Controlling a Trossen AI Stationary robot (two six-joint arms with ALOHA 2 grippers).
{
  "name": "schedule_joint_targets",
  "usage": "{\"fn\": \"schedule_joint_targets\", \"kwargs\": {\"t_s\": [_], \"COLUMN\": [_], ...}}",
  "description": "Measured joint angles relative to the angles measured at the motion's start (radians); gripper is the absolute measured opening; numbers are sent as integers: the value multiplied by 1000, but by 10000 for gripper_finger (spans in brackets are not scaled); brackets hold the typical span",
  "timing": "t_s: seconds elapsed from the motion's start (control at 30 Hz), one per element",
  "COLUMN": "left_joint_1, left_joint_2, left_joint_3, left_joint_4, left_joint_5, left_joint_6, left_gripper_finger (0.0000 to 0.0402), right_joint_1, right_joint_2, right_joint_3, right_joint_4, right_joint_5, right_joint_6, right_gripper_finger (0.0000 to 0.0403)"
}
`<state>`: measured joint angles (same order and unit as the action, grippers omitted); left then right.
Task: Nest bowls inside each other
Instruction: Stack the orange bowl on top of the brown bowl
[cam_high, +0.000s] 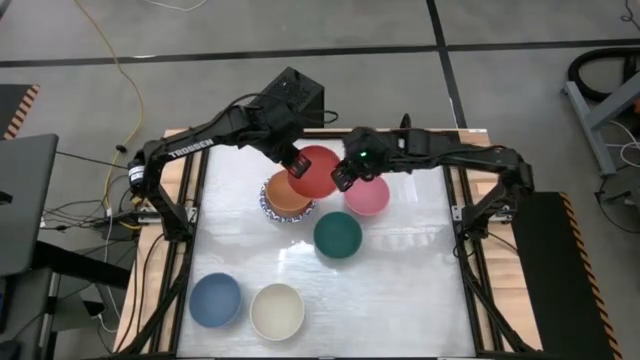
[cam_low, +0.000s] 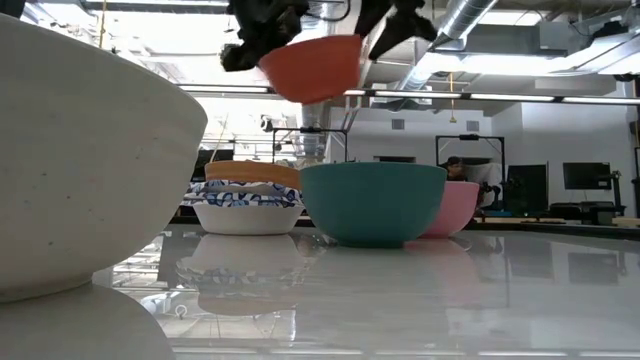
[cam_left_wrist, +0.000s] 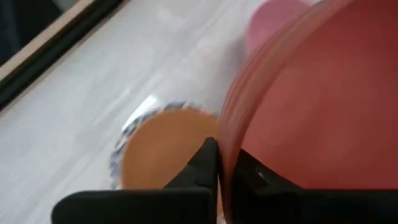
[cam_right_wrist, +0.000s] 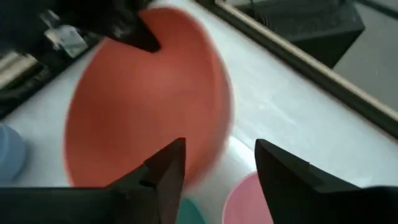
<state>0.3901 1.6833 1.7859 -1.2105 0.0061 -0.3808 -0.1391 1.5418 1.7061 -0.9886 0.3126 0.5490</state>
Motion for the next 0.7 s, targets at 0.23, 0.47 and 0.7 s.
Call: {"fn": "schedule_joint_targets", "kwargs": {"t_s": [0.23, 0.47, 0.7], "left_joint_1": [60, 89, 113], "left_joint_2": [-1, -4, -3], "left_joint_3": [-2, -23, -207], "left_joint_4": [-96, -85, 51], "left_joint_5": [-13, -15, 84], "left_joint_6": [46, 93, 73], "left_gripper_finger": [1, 1, 0], "right_joint_1": [-1, 11, 86], "right_joint_2": [-150, -266, -313], "right_joint_3": [-1, -1, -1], "right_joint_4": [-112, -229, -358], "right_joint_5": [15, 37, 135], "right_joint_6": [-12, 48, 120], "right_gripper_finger": [209, 200, 200]}}
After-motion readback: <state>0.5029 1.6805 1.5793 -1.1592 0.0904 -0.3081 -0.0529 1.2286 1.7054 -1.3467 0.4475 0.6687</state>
